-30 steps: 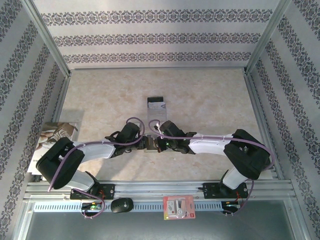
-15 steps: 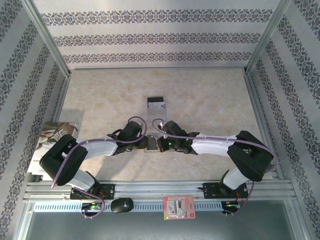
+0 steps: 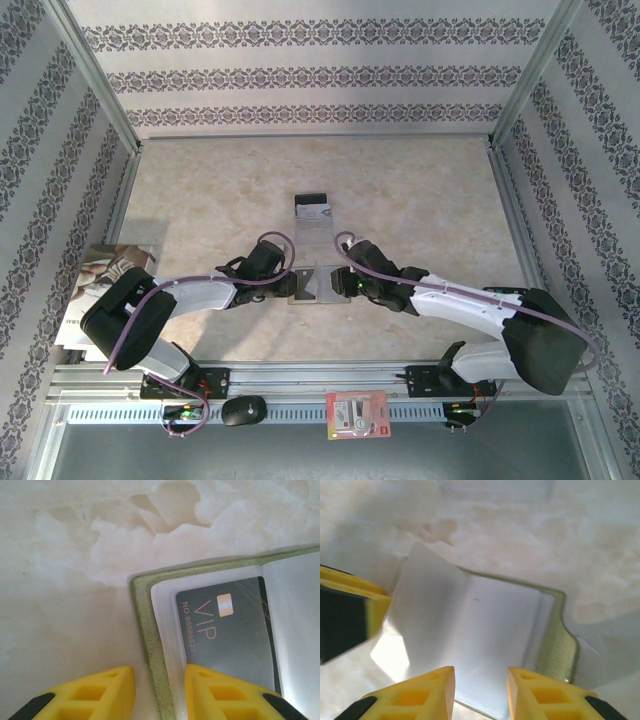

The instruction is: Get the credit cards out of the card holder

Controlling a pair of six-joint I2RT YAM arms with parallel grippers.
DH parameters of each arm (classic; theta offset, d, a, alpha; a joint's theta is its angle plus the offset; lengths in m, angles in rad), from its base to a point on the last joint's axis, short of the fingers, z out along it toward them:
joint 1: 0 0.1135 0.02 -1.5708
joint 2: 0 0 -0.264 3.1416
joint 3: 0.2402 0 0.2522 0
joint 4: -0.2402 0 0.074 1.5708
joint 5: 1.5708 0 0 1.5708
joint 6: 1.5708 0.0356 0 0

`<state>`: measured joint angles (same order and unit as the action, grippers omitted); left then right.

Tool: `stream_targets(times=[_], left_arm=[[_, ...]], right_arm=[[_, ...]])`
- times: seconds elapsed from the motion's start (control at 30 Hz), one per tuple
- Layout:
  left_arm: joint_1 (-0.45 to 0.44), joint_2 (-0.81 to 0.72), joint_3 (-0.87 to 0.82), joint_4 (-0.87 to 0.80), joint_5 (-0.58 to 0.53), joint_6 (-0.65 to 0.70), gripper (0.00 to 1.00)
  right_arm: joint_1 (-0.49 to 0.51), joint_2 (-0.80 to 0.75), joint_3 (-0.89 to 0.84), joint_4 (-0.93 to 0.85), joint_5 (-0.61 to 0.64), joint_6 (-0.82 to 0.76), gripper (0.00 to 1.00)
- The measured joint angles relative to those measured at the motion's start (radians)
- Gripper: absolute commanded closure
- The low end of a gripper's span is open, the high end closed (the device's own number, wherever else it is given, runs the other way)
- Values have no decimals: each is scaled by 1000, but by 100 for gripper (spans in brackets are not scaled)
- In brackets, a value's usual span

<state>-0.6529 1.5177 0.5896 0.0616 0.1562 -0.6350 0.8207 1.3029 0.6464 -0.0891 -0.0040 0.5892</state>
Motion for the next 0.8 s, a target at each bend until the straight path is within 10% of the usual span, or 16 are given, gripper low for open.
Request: stream_targets(times=[0.3,0.8], left_arm=[[0,-14,2,-5,16,3,60],[-78,23,184,-77,137,13,58]], right_arm=[[0,180,173,79,-209,-30,74],[-90,-12,-1,48,-130,18,79]])
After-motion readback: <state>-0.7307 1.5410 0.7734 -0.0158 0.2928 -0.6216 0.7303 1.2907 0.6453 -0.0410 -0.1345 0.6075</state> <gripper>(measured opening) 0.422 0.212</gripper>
